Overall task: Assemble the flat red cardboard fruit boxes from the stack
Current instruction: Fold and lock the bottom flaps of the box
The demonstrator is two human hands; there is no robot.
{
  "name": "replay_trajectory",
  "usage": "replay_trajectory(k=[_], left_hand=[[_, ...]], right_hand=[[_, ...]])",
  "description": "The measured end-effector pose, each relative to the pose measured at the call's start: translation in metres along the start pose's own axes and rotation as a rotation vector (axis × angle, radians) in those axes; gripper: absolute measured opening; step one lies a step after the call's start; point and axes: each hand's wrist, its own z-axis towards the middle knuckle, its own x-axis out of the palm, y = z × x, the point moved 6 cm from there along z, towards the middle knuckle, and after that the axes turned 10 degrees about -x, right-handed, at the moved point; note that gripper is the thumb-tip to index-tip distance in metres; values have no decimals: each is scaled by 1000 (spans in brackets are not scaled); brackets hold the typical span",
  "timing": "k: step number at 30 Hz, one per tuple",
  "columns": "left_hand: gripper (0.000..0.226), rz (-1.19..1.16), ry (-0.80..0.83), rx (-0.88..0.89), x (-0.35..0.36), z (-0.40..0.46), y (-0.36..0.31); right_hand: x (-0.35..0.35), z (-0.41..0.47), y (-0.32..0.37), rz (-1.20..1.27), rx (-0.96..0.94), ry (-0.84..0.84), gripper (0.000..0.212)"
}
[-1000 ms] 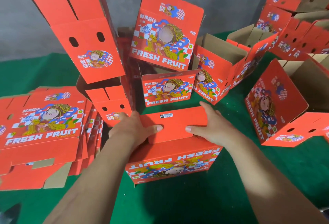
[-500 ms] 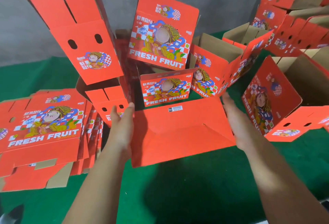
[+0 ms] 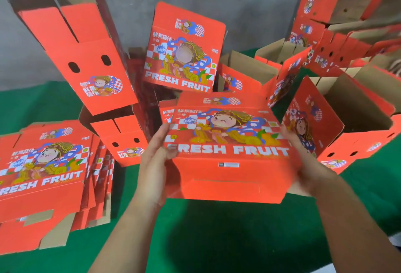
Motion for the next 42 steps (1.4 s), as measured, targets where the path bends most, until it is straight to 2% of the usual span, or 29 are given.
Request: replay_trajectory(k=[3,6,7,10,12,17,19,21,26,28,31,33,35,38,42], left_hand=[[69,126,75,58,8,4,-9],[64,350,10,167,24,15,-29],[60,392,-17,183,30,20,-32],[51,551,-54,203,48,33,-39],[54,634,-63,265,58,32,-43],[69,629,98,346,82,25,-52],[63,743,99,332,89,36,-57],[56,788,104,338,97,46,-65],[47,671,166,224,121,76,-76],[47,651,185,204,133,85,-81],[43,662,182,215,142,99,-84],[33,637,181,191,144,107,-81],[33,591,176,148,145,113,-76],[52,554,208,90,147,121,-68],[35,522,183,10,142,134,-52]], right_hand=[[-9,-5,10,-41,-53,27,76],[-8,2,32,-100,-263,-43,96],[-7,5,40,-122,-346,-72,94],[-3,10,64,-173,-555,-94,60],[-9,8,78,-189,-636,-104,53],[-25,1,114,-129,-879,-153,69],[-14,7,126,-145,-979,-191,69],[4,20,135,-170,-1041,-240,78],[52,56,170,-292,-1232,-376,102],[62,67,192,-457,-1334,-485,118],[72,79,220,-792,-1497,-800,127],[79,96,224,-959,-1440,-953,133],[76,126,219,-1029,-1243,-982,140],[50,173,201,-998,-875,-960,142],[30,206,179,-1055,-656,-784,139]])
